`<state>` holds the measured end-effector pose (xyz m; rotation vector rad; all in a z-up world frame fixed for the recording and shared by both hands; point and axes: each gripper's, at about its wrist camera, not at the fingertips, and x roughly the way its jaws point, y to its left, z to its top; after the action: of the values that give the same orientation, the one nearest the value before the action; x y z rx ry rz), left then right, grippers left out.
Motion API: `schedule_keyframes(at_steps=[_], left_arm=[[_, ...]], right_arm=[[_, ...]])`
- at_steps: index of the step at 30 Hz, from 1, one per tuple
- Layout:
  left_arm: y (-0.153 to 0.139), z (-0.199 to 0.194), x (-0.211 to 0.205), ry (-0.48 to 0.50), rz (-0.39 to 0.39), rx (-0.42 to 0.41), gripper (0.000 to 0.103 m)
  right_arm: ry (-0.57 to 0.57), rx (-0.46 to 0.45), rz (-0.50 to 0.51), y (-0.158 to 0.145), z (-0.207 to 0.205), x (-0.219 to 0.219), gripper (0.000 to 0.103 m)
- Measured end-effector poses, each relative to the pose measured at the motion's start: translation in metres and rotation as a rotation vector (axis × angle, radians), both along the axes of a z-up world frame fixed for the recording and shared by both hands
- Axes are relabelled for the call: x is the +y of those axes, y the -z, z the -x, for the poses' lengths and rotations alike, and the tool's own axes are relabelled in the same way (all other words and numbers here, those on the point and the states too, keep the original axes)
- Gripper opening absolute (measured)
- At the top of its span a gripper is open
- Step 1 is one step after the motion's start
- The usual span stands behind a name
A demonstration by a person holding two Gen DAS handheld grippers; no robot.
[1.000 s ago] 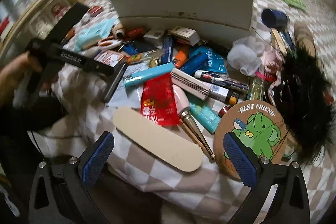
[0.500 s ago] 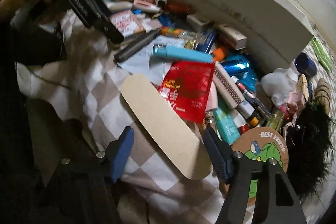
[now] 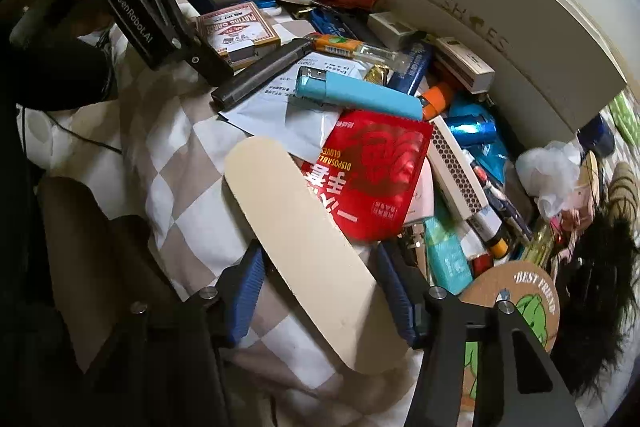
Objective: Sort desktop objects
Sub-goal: 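Close the left tool on the card box while the right tool grips the wooden stick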
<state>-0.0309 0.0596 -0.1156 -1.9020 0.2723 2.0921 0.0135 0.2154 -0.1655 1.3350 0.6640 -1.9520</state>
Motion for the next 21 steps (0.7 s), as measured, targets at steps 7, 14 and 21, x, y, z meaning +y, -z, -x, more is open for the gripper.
schedule_keyframes(at_steps=[7,14,21], left_arm=[[-0.004,-0.006,0.007,-0.025,-0.023,0.003,0.091],[-0.012,-0.018,0.011,-0.043,-0.06,-0.016,0.091],[-0.021,-0.03,0.014,-0.048,-0.085,-0.029,0.091]], right_arm=[[0.084,-0.077,0.024,-0.007,-0.002,0.0,0.037],[0.173,-0.167,0.138,-0.019,0.007,0.008,0.036],[0.268,-0.249,0.296,-0.038,0.02,0.014,0.036]])
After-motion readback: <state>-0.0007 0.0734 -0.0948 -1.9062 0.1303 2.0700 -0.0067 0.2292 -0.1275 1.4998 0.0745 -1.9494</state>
